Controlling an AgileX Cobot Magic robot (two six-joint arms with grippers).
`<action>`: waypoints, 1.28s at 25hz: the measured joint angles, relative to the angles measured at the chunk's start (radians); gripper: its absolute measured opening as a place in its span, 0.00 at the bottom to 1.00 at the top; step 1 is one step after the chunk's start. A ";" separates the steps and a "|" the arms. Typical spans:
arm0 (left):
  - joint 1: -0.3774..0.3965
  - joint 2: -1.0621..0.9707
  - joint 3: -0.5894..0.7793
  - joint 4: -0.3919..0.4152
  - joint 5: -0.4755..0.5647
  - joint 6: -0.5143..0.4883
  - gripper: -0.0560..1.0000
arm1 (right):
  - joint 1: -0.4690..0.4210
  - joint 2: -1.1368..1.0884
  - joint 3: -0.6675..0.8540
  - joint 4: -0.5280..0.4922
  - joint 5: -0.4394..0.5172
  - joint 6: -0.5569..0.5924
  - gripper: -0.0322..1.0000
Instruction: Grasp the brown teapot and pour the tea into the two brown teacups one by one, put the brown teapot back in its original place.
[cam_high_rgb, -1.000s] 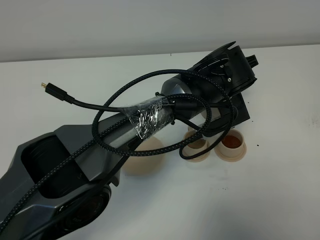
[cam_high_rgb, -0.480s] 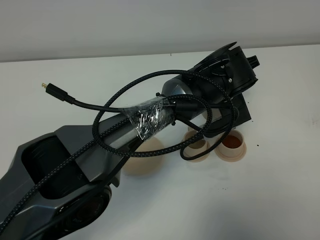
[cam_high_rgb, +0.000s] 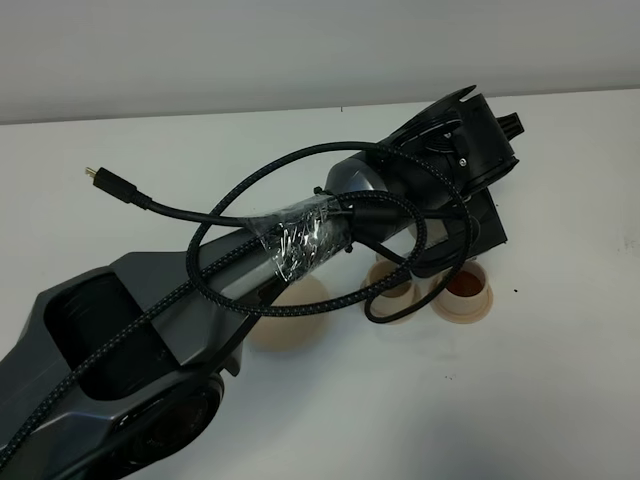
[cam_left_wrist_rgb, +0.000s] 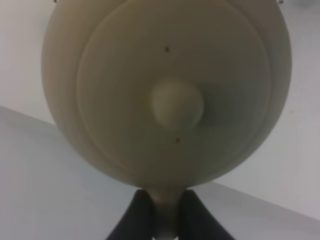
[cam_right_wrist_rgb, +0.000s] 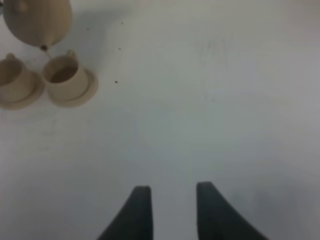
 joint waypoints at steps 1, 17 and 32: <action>0.000 0.000 0.000 0.000 0.000 0.000 0.17 | 0.000 0.000 0.000 0.000 0.000 0.000 0.26; -0.006 0.019 0.000 -0.001 -0.001 -0.018 0.17 | 0.000 0.000 0.000 0.000 0.000 0.000 0.26; -0.007 0.025 0.000 0.003 0.001 -0.024 0.17 | 0.000 0.000 0.000 0.000 0.000 0.000 0.26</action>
